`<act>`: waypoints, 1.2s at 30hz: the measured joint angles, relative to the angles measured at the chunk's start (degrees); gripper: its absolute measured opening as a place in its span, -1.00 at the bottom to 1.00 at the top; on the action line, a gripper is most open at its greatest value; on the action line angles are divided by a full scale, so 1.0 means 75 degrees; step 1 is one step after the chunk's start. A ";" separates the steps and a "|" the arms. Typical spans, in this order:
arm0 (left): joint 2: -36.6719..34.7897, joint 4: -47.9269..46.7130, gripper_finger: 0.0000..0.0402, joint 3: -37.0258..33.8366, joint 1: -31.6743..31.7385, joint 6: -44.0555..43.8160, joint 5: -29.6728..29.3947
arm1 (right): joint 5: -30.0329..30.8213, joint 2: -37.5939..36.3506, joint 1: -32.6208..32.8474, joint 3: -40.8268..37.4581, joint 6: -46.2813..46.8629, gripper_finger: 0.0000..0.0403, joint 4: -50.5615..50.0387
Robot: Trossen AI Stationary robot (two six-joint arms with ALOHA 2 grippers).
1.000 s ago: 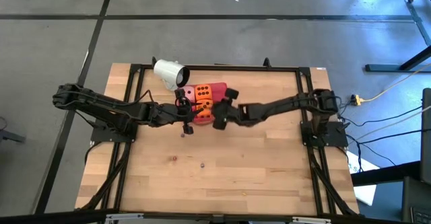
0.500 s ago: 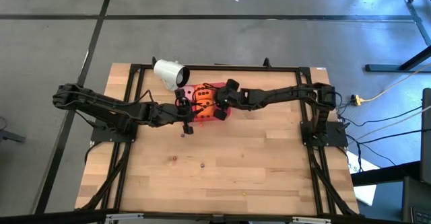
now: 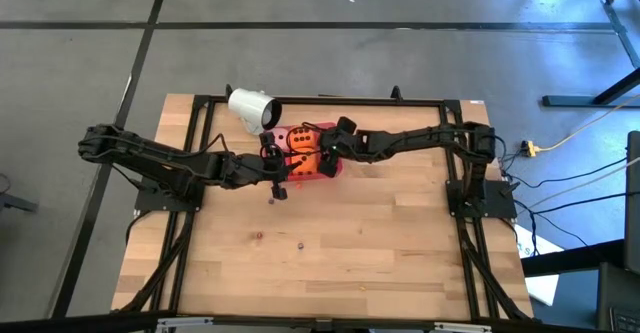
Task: Pick & Place Dice
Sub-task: Put the top small blue dice into the red bin
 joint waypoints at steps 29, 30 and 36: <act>-0.0041 -0.1457 -0.48 0.0013 -0.1090 -0.2512 -0.0537 | 0.0208 -0.5153 0.1276 -0.3338 -0.0870 0.20 -0.1013; -0.0048 -0.1676 -0.48 0.0015 -0.1174 -0.2738 -0.0565 | -0.0029 -0.5426 0.1303 -0.3744 -0.1062 0.20 -0.0401; -0.0085 -0.3278 -0.49 0.0012 -0.1751 -0.4501 -0.0722 | -0.1551 -0.6620 0.1310 -0.4920 -0.2605 0.20 0.2199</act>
